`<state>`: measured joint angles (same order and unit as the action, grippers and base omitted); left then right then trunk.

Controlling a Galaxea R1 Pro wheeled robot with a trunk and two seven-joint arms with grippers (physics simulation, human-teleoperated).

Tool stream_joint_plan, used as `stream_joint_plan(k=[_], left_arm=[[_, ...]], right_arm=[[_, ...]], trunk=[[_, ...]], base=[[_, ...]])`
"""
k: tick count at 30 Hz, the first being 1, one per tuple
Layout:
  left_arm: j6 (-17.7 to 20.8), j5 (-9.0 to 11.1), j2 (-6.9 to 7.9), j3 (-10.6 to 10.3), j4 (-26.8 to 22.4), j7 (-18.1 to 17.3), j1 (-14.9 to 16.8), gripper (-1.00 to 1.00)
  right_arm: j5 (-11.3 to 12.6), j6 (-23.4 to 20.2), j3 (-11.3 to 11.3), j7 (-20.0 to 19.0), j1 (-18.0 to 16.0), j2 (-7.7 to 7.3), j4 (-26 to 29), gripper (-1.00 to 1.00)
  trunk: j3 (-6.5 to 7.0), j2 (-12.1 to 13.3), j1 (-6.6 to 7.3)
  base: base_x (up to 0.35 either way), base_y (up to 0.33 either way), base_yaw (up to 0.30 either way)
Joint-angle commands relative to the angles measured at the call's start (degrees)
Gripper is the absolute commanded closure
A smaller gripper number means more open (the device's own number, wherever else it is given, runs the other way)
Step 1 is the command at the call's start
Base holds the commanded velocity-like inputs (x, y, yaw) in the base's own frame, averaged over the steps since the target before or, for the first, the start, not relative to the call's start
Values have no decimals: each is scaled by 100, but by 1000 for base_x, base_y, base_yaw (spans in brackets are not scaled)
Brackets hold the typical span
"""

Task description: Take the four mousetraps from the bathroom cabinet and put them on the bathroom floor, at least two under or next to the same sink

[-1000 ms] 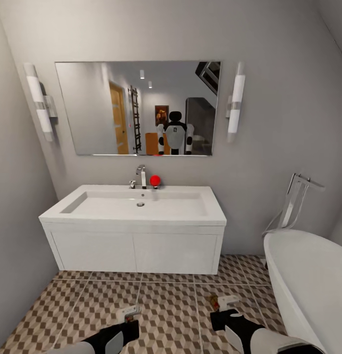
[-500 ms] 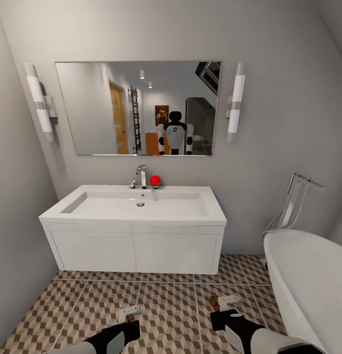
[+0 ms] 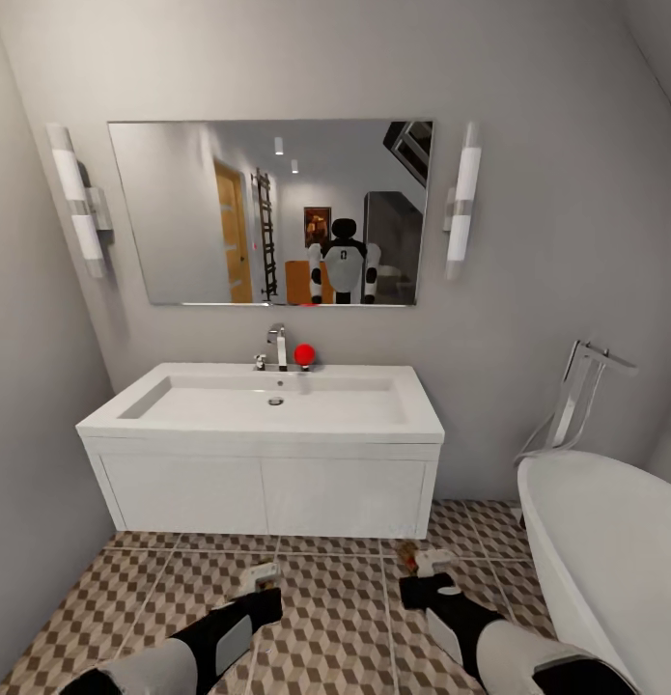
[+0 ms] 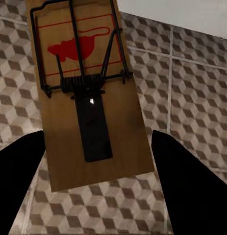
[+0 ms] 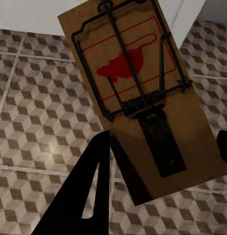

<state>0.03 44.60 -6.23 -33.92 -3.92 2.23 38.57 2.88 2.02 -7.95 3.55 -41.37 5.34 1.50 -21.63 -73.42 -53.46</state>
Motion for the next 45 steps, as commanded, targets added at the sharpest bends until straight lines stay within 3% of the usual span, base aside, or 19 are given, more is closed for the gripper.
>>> stream_joint_plan(k=[1, 9, 24, 29, 30, 45], left_arm=[[-3, 75, -33, -44, -37, 25, 36, 100], [-7, 199, -12, -42, -298, 47, 228, 100], [-60, -287, 366, -9, -781, 39, 230, 100], [-83, -450, 529, -14, -674, 22, 230, 100], [-84, -1298, 646, -16, -668, 20, 230, 100], [-96, -1427, 691, -35, -747, -33, 230, 100]], right_arm=[[30, 5, -44, -12, -6, 11, 26, 100], [27, -215, -52, 15, -11, 44, 285, 100], [38, -156, -50, 336, -11, 54, 771, 100], [51, -125, -42, 505, -11, 56, 933, 100], [53, -119, -42, 817, -11, 57, 1126, 100], [64, -7, -35, 840, -11, 56, 1072, 100]], trunk=[[-7, -4, 0], [-7, -4, 0], [-7, -4, 0], [-7, -4, 0], [-7, -4, 0], [-7, -4, 0]], base=[[0, 0, 0], [0, 0, 0], [0, 0, 0], [0, 0, 0], [0, 0, 0], [0, 0, 0]])
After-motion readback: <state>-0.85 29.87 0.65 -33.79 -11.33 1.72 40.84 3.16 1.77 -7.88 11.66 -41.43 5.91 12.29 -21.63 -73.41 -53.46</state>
